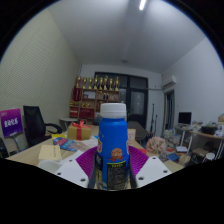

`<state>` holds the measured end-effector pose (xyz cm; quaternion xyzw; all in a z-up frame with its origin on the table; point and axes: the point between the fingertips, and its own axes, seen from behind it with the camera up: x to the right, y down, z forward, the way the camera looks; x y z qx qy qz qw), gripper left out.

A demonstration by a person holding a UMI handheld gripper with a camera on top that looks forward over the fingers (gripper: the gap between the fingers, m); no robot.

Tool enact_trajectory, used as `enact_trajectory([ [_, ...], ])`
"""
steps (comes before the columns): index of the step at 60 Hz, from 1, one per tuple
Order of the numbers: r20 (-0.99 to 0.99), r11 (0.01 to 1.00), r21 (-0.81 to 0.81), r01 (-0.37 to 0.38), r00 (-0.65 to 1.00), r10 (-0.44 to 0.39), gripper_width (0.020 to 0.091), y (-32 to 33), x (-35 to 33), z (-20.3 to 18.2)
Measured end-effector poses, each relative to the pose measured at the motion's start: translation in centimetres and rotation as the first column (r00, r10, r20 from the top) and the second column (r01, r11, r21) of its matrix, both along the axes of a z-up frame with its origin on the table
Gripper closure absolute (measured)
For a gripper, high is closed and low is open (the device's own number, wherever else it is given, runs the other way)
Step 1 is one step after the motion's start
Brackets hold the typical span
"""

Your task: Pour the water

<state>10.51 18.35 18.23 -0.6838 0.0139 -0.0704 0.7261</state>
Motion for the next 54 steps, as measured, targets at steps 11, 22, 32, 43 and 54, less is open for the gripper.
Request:
enact_trajectory([
  [11, -0.080, 0.997, -0.073, -0.001, 0.997, -0.005, 0.0621, 0.5, 4.1, -6.7],
  [22, -0.110, 0.998, -0.027, -0.048, 0.993, 0.045, 0.0597, 0.8, 4.8, -8.1],
  [32, -0.092, 0.997, -0.001, -0.073, 0.993, 0.072, 0.0577, 1.0, 4.6, -7.8],
  [43, -0.061, 0.990, -0.110, -0.087, 0.995, 0.081, 0.0433, 0.2, 4.1, -9.4],
  [54, 0.024, 0.984, -0.168, -0.061, 0.998, 0.066, 0.0278, -3.6, 4.9, -9.4],
])
